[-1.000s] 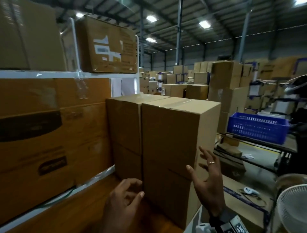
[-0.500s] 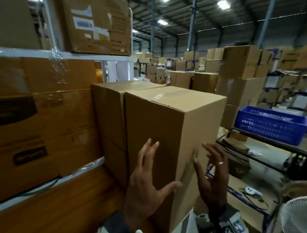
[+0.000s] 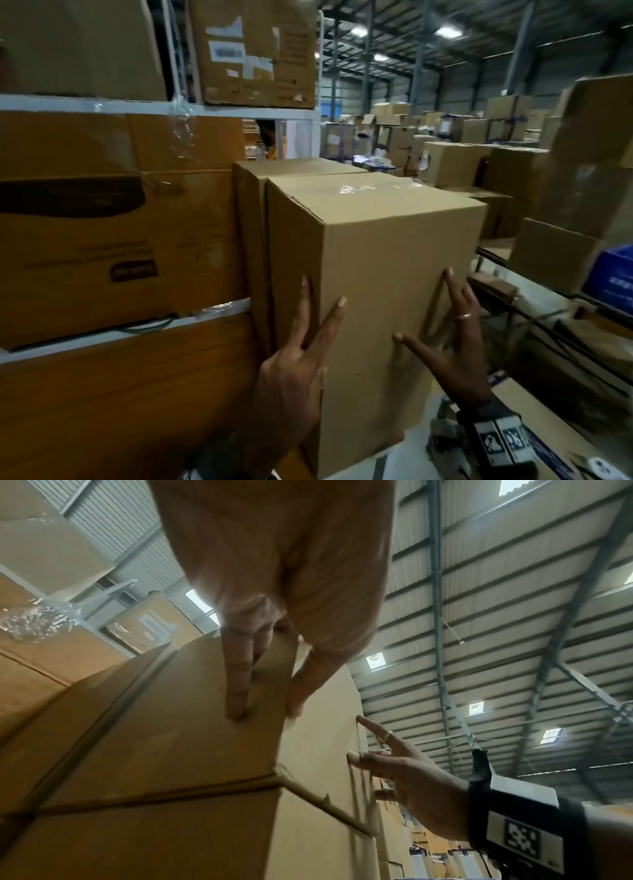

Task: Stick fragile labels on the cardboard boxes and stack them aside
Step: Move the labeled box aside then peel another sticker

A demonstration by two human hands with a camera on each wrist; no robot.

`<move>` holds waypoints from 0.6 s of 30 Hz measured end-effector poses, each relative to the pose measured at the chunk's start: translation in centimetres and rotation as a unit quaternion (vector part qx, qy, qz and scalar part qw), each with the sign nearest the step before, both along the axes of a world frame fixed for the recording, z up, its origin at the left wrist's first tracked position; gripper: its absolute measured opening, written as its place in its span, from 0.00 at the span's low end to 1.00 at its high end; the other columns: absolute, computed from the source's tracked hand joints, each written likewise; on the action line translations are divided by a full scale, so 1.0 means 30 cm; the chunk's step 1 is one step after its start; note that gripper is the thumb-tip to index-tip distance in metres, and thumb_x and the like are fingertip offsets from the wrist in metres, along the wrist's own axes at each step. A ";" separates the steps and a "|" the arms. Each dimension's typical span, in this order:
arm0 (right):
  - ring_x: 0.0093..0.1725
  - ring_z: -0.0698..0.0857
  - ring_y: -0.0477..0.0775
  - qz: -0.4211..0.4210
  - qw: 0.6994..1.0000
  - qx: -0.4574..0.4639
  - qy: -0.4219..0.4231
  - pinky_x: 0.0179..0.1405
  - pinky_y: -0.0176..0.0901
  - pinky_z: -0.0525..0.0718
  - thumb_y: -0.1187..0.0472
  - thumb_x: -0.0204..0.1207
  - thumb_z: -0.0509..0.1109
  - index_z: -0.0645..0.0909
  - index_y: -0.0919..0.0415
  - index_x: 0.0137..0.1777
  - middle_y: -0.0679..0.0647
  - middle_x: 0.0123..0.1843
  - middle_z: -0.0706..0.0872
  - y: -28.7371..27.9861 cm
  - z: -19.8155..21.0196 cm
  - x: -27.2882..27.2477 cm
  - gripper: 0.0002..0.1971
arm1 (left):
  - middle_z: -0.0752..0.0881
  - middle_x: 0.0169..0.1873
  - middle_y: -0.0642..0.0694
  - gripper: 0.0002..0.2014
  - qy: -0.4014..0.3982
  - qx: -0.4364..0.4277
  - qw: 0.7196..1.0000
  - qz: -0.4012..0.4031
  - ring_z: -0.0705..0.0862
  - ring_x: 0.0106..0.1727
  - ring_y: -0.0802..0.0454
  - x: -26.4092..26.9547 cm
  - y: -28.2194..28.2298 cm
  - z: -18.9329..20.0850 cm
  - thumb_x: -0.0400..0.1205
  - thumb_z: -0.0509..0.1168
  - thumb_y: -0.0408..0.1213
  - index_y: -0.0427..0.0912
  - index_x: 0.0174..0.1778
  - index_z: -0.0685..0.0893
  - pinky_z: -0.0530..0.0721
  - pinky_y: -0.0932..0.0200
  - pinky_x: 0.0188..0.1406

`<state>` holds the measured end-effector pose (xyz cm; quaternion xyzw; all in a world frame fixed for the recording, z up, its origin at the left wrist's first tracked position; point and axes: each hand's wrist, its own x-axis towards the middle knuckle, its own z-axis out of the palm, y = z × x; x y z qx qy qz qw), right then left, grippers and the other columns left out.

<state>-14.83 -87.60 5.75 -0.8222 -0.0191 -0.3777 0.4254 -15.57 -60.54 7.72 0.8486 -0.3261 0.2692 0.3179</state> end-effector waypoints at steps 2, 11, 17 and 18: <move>0.85 0.59 0.54 0.013 1.000 -0.011 -0.018 0.79 0.70 0.70 0.40 0.57 0.83 0.54 0.36 0.89 0.50 0.88 0.53 -0.011 0.003 -0.015 0.60 | 0.40 0.90 0.50 0.56 0.009 0.023 1.000 0.020 0.89 0.64 0.49 -0.027 -0.006 0.001 0.76 0.79 0.31 0.69 0.88 0.48 0.85 0.63 0.60; 0.84 0.57 0.50 0.021 0.996 -0.029 -0.076 0.81 0.64 0.64 0.40 0.58 0.84 0.62 0.38 0.86 0.44 0.86 0.48 0.076 0.000 -0.171 0.54 | 0.44 0.89 0.37 0.61 0.014 0.073 0.996 0.056 0.88 0.65 0.47 -0.143 0.081 0.038 0.70 0.83 0.32 0.68 0.88 0.50 0.72 0.82 0.56; 0.88 0.53 0.48 0.027 0.992 -0.049 -0.109 0.82 0.56 0.62 0.36 0.61 0.82 0.63 0.42 0.86 0.39 0.87 0.45 0.236 0.024 -0.288 0.53 | 0.46 0.88 0.38 0.58 0.006 0.062 0.995 0.074 0.85 0.69 0.40 -0.253 0.243 0.064 0.70 0.84 0.37 0.68 0.88 0.53 0.75 0.73 0.60; 0.88 0.52 0.45 0.030 0.992 -0.049 -0.112 0.82 0.53 0.62 0.36 0.61 0.82 0.64 0.43 0.86 0.39 0.87 0.45 0.275 0.030 -0.309 0.53 | 0.46 0.88 0.39 0.58 0.001 0.058 0.995 0.075 0.83 0.71 0.39 -0.273 0.284 0.069 0.69 0.84 0.39 0.68 0.88 0.54 0.77 0.70 0.60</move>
